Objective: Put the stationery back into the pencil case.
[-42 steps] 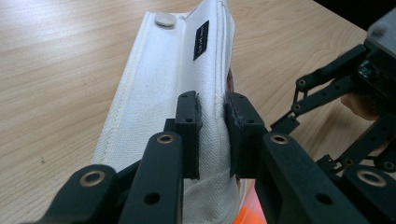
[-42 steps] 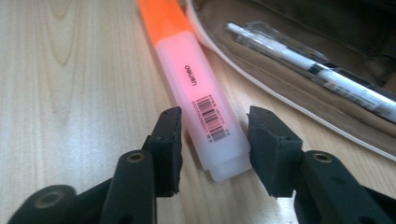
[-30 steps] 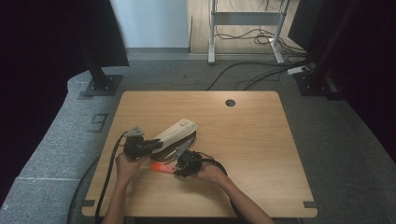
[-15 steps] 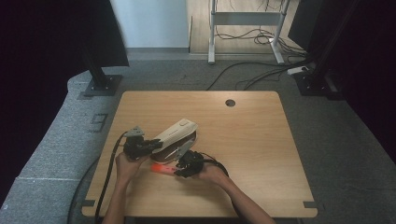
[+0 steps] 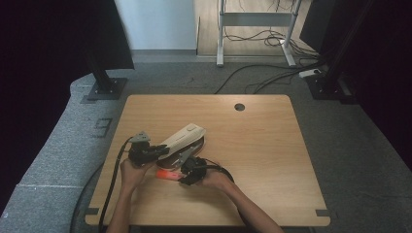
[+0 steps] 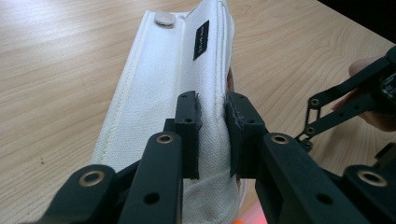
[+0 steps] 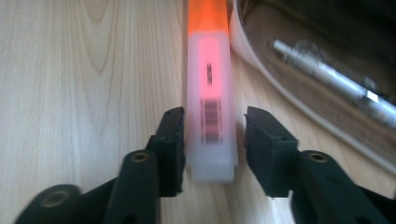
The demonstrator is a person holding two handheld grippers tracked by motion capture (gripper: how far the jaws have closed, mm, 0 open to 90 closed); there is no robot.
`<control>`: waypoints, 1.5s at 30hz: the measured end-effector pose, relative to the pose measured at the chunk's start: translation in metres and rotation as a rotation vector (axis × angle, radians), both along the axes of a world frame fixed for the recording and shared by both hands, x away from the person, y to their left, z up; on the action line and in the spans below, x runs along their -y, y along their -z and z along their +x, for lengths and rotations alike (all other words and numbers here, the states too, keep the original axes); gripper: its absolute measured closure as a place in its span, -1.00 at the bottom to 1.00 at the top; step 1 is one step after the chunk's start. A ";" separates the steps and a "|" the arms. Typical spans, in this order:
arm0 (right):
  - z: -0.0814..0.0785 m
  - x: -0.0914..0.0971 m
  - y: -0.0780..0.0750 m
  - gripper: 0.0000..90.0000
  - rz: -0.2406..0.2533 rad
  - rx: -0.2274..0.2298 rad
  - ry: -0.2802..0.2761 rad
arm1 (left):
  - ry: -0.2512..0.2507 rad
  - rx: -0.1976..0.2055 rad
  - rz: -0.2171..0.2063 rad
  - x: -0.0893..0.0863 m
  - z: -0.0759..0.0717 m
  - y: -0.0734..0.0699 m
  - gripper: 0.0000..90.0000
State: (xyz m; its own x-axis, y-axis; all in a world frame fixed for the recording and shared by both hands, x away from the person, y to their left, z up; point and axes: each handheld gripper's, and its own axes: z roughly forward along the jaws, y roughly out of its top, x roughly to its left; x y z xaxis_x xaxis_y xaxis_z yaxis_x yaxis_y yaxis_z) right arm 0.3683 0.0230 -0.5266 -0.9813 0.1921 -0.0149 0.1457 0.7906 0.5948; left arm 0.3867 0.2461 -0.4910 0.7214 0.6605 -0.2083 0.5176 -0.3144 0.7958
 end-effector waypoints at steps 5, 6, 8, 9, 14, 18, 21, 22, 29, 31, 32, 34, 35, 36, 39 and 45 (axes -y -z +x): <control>0.000 -0.017 0.001 0.32 -0.015 0.013 -0.031 | 0.002 0.001 0.000 0.000 0.000 0.000 0.69; 0.000 -0.018 0.001 0.39 -0.015 0.011 -0.033 | 0.003 0.001 0.000 0.000 0.000 0.000 0.69; 0.000 -0.020 0.000 0.43 -0.021 0.008 -0.032 | 0.003 0.001 -0.001 0.000 0.000 0.000 0.69; 0.000 -0.020 -0.001 0.44 -0.028 0.000 -0.026 | 0.003 0.001 -0.001 0.000 0.000 0.000 0.69; 0.000 -0.019 0.000 0.45 -0.014 -0.025 -0.022 | 0.001 -0.004 -0.005 -0.001 0.000 0.000 0.69; 0.000 -0.013 -0.003 0.45 0.017 -0.044 -0.003 | 0.001 -0.005 -0.009 -0.001 0.000 0.000 0.69; -0.002 -0.006 -0.011 0.45 0.032 -0.043 0.010 | -0.002 -0.006 -0.014 -0.002 0.001 0.000 0.70; -0.002 -0.006 -0.011 0.45 0.032 -0.043 0.010 | -0.001 -0.007 -0.016 -0.002 0.001 0.000 0.70; 0.000 0.012 -0.022 0.45 0.053 -0.033 0.051 | -0.007 -0.011 -0.025 -0.003 0.001 -0.001 0.70; 0.003 0.018 -0.025 0.45 0.053 -0.025 0.066 | -0.008 -0.008 -0.026 -0.003 0.001 -0.001 0.70; 0.004 0.020 -0.026 0.45 0.051 -0.023 0.076 | -0.009 -0.007 -0.026 -0.003 0.001 -0.001 0.70; 0.008 0.025 -0.028 0.45 0.050 -0.018 0.096 | -0.012 -0.005 -0.027 -0.003 0.001 -0.001 0.70; 0.010 0.028 -0.029 0.45 0.049 -0.015 0.105 | -0.013 -0.005 -0.027 -0.003 0.001 -0.001 0.70; 0.012 0.030 -0.030 0.45 0.044 -0.013 0.115 | -0.013 -0.003 -0.027 -0.003 0.001 -0.001 0.70; 0.019 0.035 -0.030 0.45 0.032 -0.008 0.138 | -0.016 0.000 -0.029 -0.003 0.000 -0.002 0.71; 0.033 0.042 -0.026 0.45 0.007 -0.008 0.180 | -0.020 -0.001 -0.041 -0.003 0.000 -0.004 0.71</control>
